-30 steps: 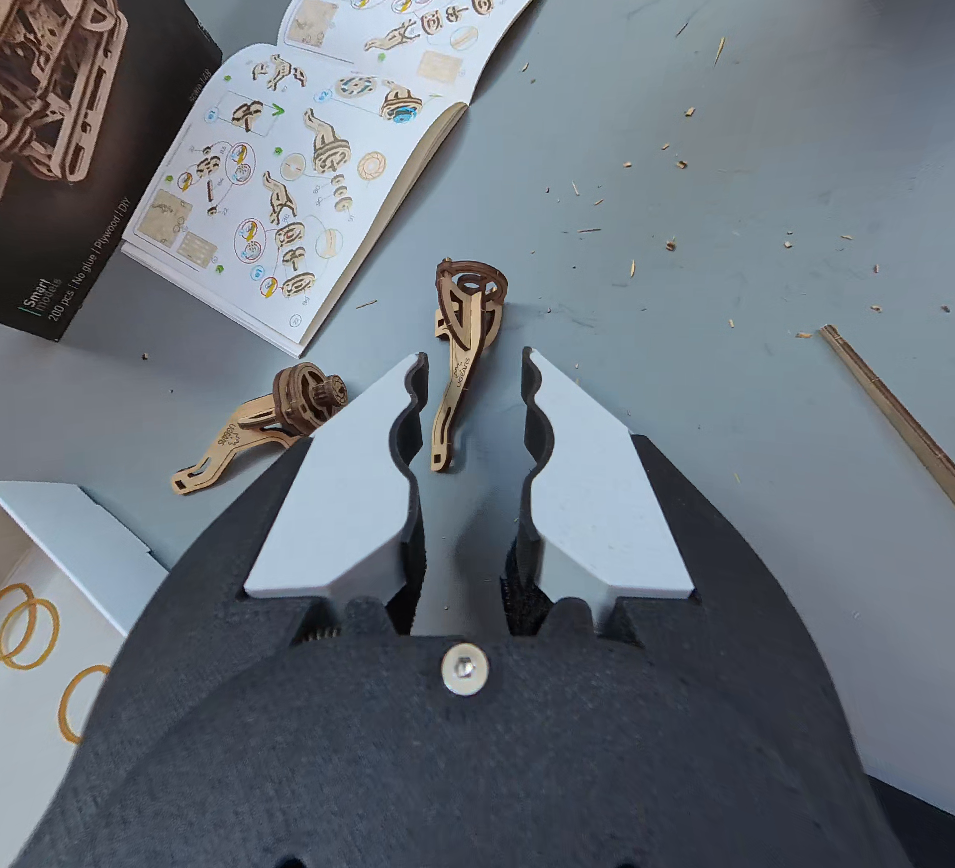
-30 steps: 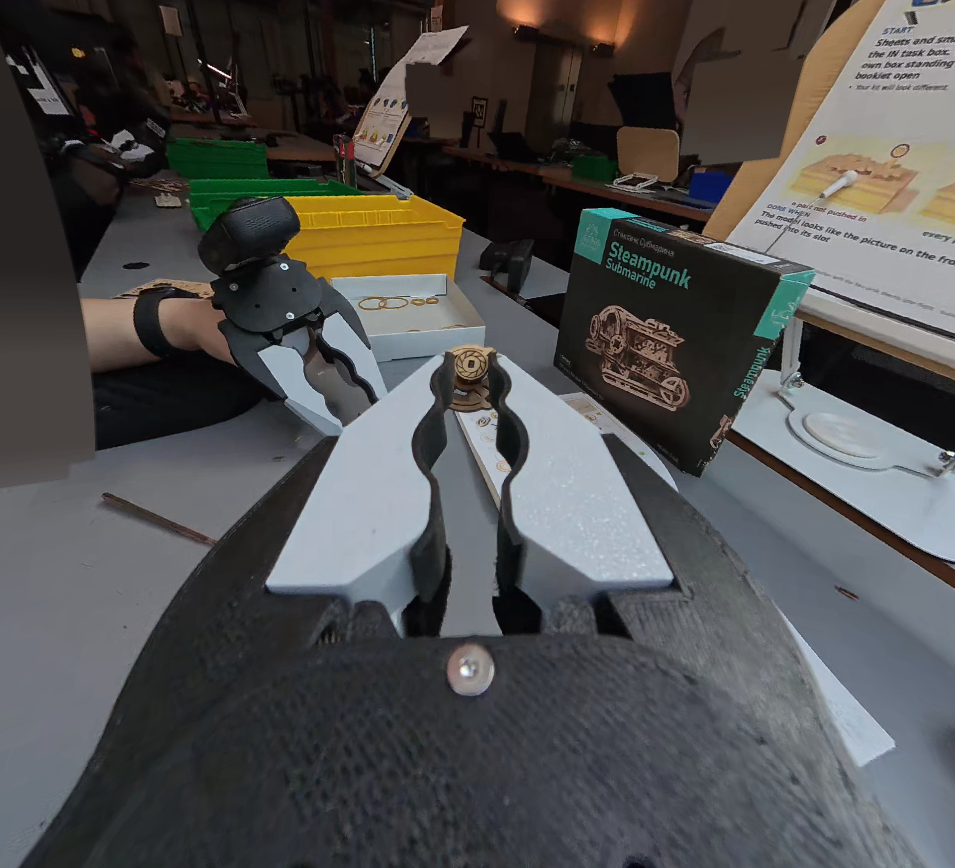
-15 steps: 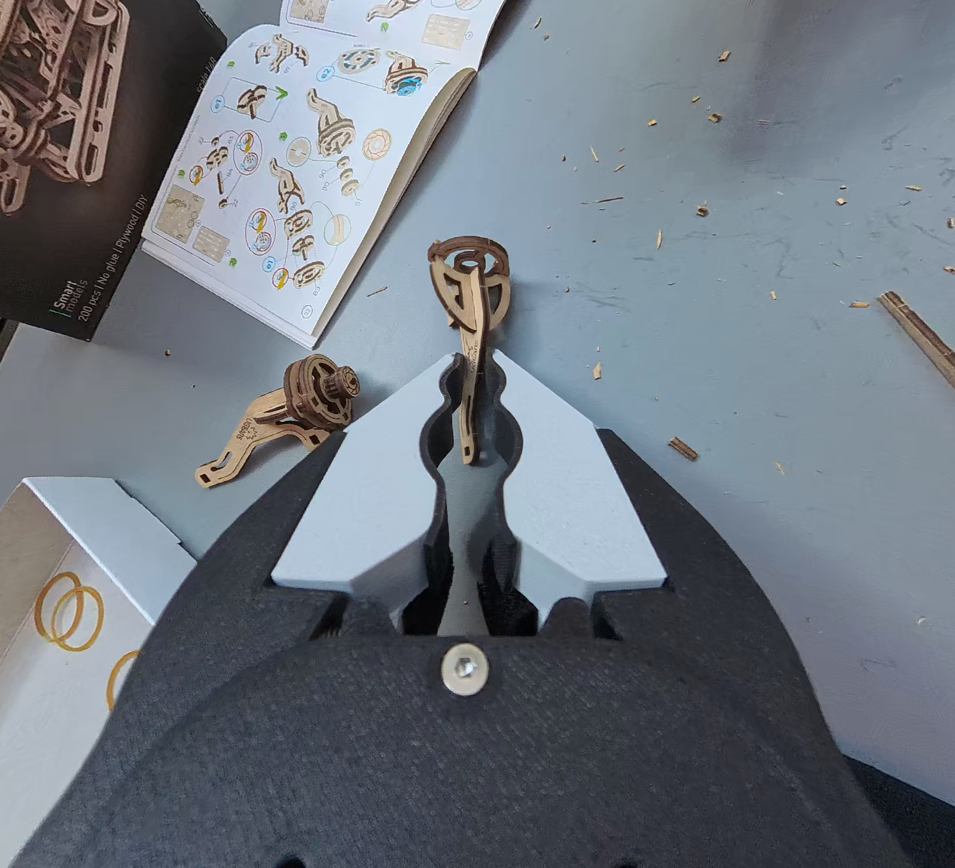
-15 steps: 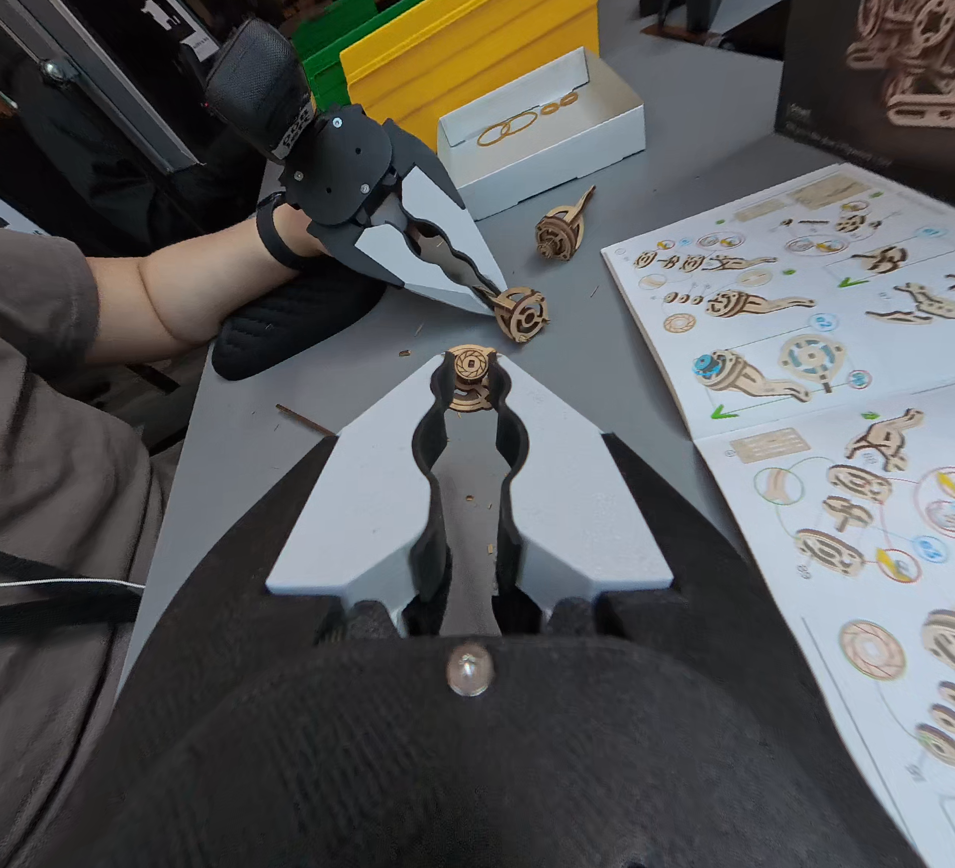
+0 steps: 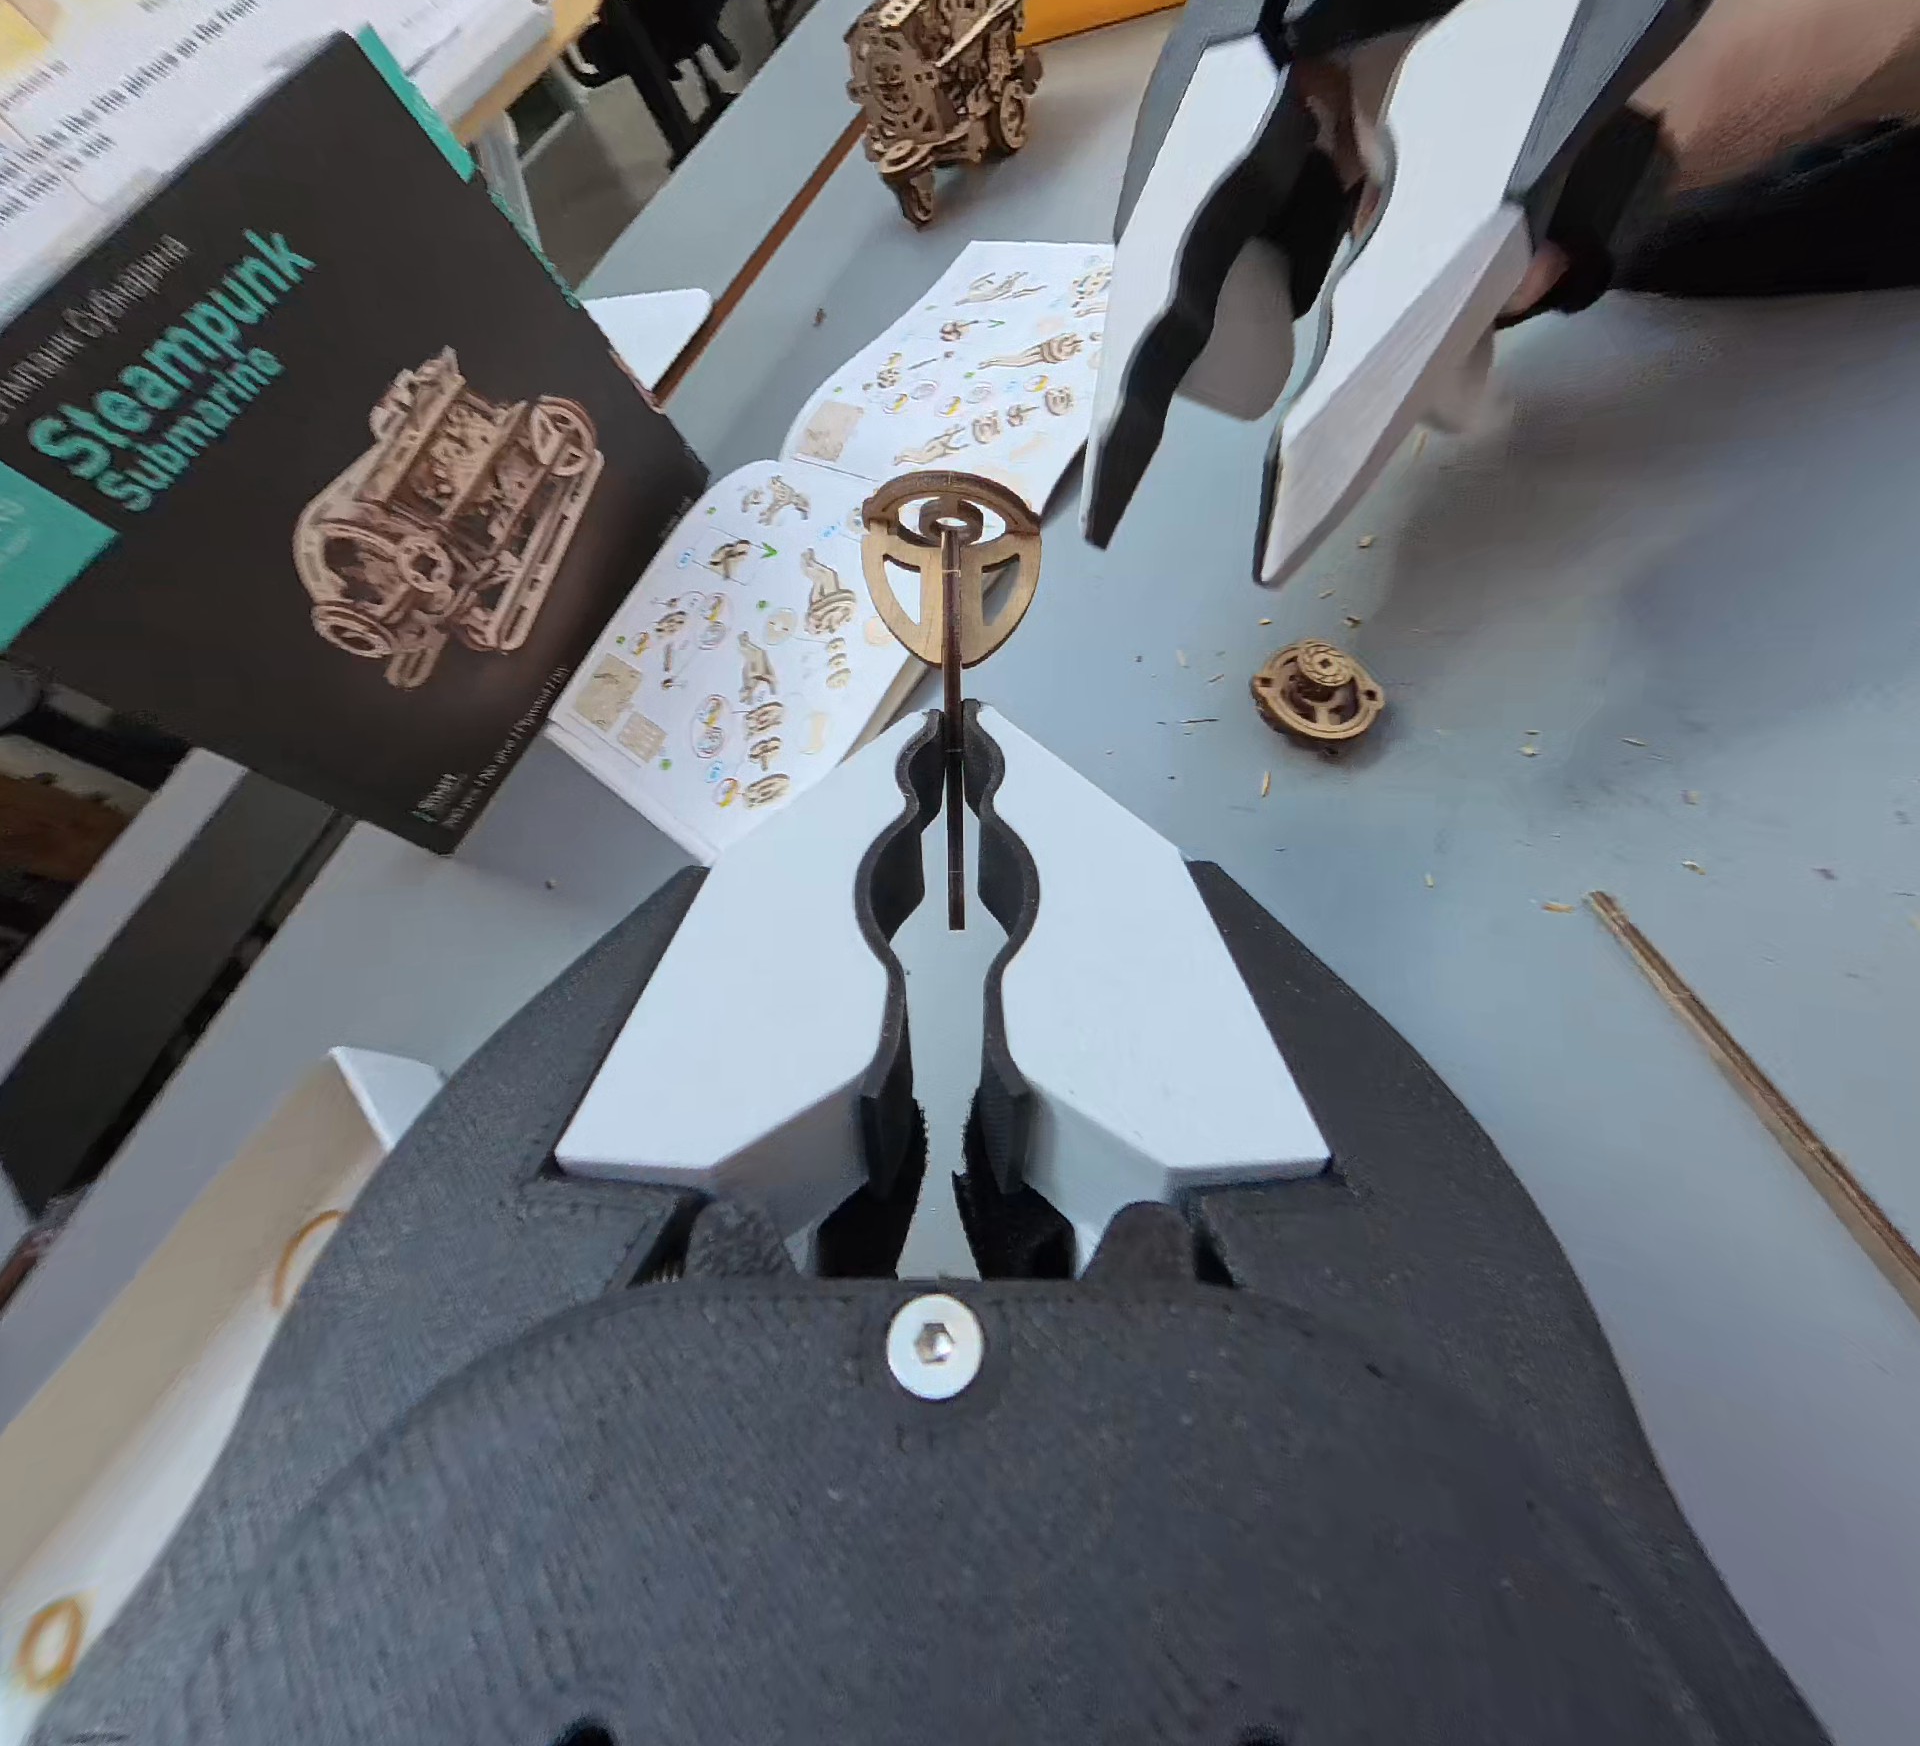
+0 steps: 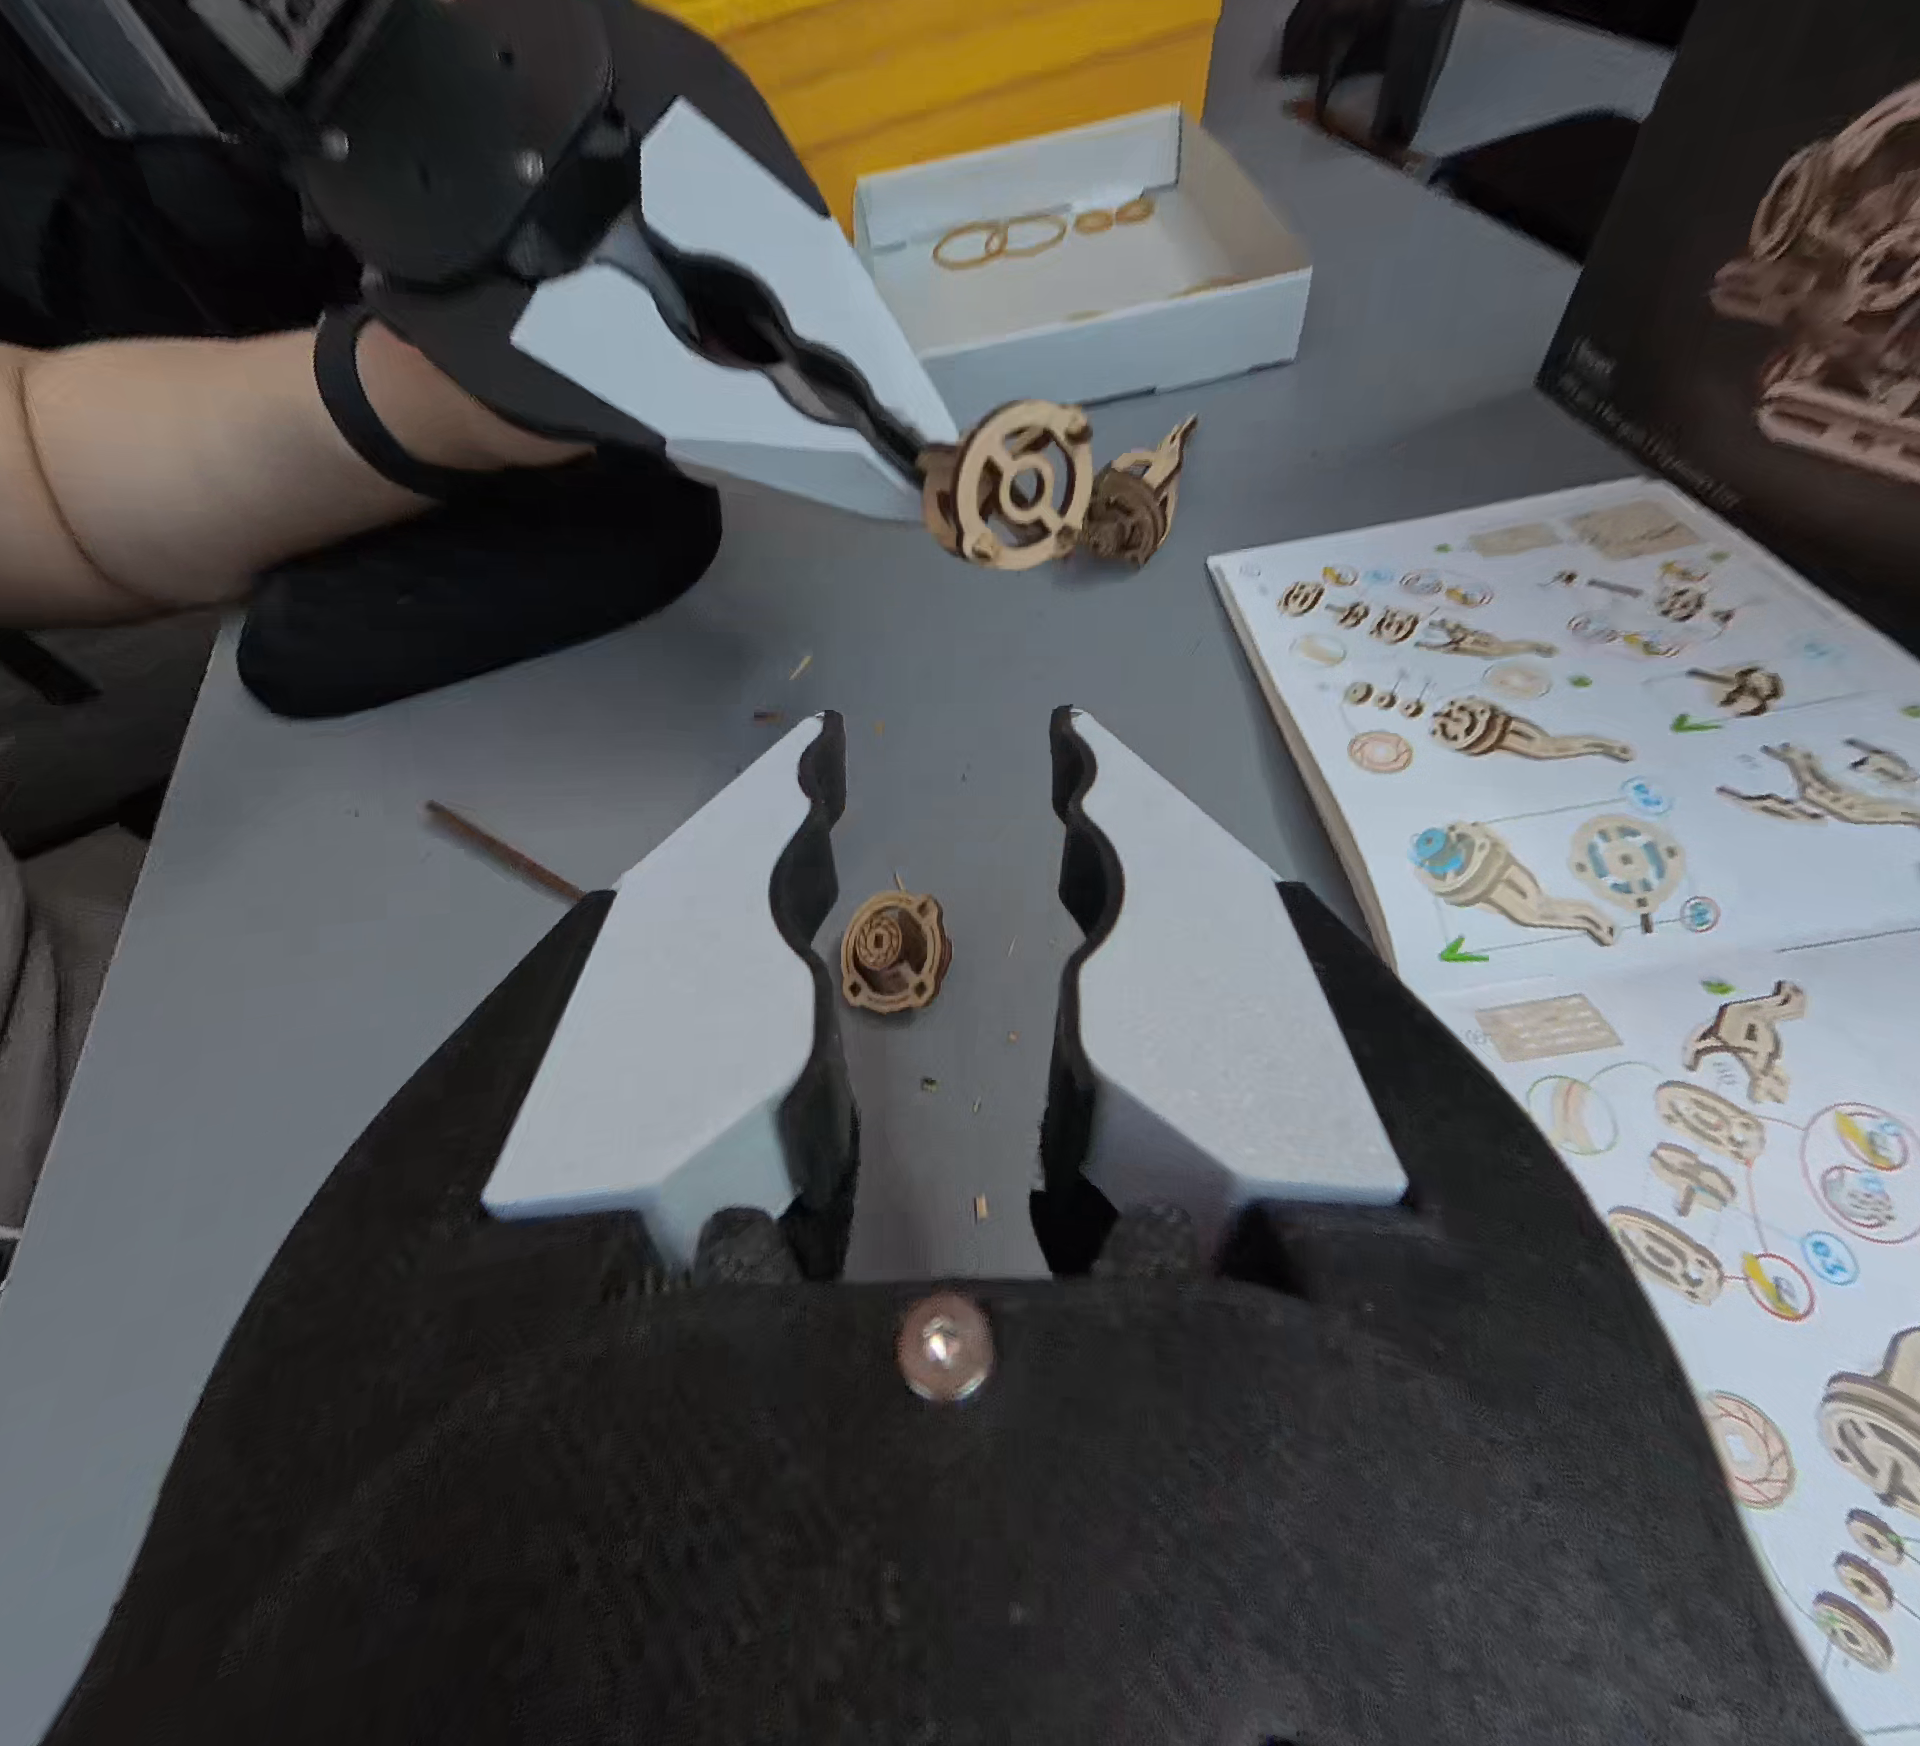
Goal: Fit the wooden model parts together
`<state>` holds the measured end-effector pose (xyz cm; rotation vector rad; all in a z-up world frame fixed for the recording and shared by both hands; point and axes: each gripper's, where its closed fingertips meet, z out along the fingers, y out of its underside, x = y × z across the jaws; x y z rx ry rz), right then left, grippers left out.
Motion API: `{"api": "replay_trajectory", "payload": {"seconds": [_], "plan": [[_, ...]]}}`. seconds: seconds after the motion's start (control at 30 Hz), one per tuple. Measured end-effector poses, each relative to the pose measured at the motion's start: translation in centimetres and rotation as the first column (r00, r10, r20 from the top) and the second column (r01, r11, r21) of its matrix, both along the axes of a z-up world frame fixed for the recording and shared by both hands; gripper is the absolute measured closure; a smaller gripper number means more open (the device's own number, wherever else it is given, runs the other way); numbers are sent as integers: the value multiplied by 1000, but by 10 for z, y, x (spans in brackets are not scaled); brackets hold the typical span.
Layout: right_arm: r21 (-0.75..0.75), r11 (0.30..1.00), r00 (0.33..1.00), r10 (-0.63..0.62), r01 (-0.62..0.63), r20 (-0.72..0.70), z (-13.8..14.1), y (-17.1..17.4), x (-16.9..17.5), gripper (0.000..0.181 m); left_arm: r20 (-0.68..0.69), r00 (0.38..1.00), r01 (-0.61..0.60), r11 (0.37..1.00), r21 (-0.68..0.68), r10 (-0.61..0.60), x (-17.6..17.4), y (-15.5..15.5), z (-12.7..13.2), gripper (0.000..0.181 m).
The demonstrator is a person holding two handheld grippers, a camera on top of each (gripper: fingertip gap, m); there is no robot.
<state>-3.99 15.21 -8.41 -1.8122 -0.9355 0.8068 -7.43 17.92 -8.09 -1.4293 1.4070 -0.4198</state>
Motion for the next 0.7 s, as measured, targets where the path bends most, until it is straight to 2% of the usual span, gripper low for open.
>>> {"api": "replay_trajectory", "payload": {"seconds": [0.1,0.17,0.23,0.3,0.4,0.57,0.7], "plan": [[79,988,979,-120,135,-166,48,2,-3,148,-102,986,-100,957,274,133,-1,6,8,181],[135,965,967,-207,227,-146,56,7,-3,148,-154,970,-106,899,425,187,1,4,9,181],[163,938,952,-294,304,-84,50,16,-3,149,-195,955,-98,854,511,226,4,3,8,181],[109,947,953,-296,301,-59,39,17,-10,155,-206,948,-98,838,537,243,5,1,7,181],[33,950,947,-307,311,-92,32,18,-14,156,-210,942,-101,816,569,262,5,0,10,181],[75,944,946,-318,323,-68,33,19,-6,172,-210,941,-97,805,585,265,6,-2,10,181],[114,941,947,-322,319,8,27,22,-6,175,-213,937,-109,811,575,277,5,-1,8,181]]}}
